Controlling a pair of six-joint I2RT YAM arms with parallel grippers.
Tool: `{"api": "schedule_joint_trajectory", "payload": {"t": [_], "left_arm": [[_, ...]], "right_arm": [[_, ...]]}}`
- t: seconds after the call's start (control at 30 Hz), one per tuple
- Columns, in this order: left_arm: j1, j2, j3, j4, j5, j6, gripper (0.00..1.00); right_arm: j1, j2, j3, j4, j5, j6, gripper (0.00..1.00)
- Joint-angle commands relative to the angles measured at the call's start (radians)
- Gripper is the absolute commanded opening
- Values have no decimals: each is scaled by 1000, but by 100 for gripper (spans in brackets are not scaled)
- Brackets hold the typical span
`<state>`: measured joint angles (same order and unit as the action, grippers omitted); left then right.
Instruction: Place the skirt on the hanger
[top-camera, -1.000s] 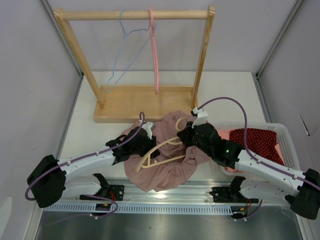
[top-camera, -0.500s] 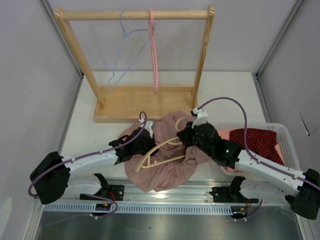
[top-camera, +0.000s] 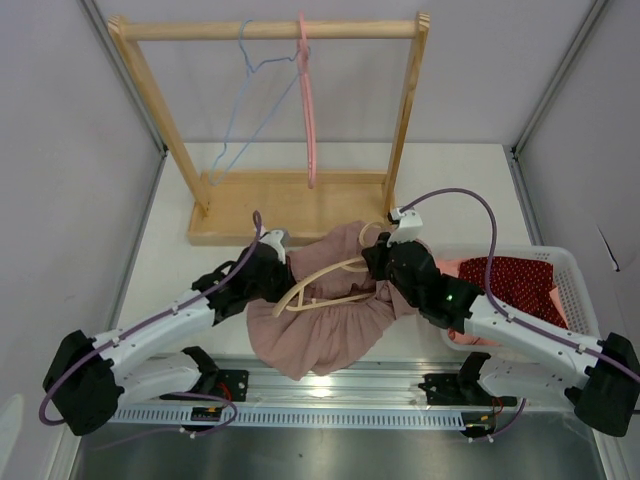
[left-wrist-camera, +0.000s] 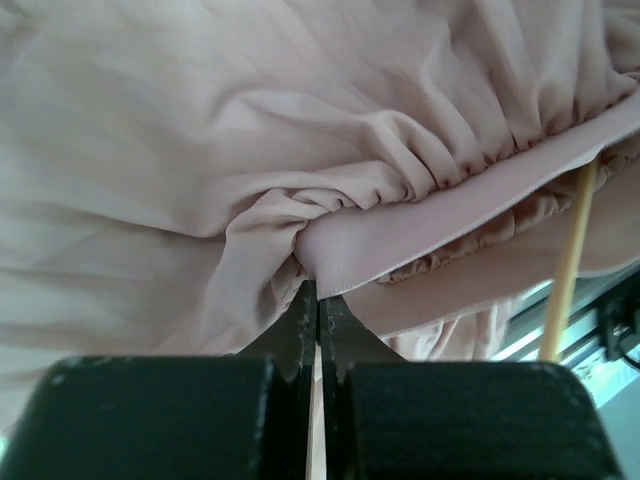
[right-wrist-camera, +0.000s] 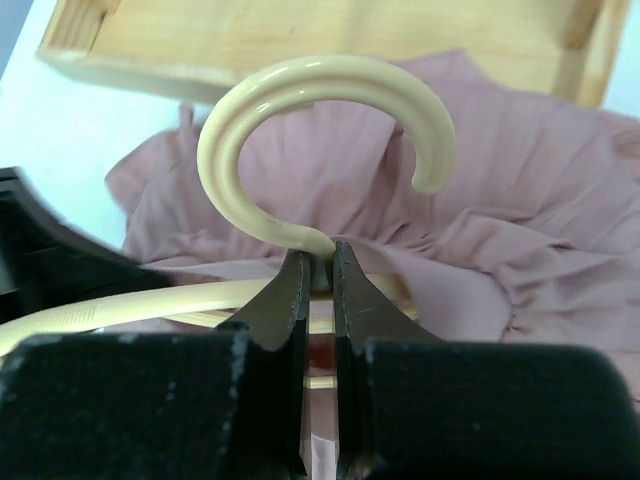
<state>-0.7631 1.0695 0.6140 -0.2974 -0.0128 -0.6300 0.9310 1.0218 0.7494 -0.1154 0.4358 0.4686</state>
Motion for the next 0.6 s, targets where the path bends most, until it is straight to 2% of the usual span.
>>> {"api": "schedule_joint_trajectory", "payload": {"t": [0.0,0.37,0.57], "left_arm": [[54,-63,43,-86,88,-2,0],[108,-184,-3,-177,119,-20,0],[139,-267,47,-268,139,-14,0]], "right_arm": [[-11,33,-7,138,159,-67,0],[-103,116,-10,209,230,-70,0],[-110,132,-42,258,261,-81,0]]}}
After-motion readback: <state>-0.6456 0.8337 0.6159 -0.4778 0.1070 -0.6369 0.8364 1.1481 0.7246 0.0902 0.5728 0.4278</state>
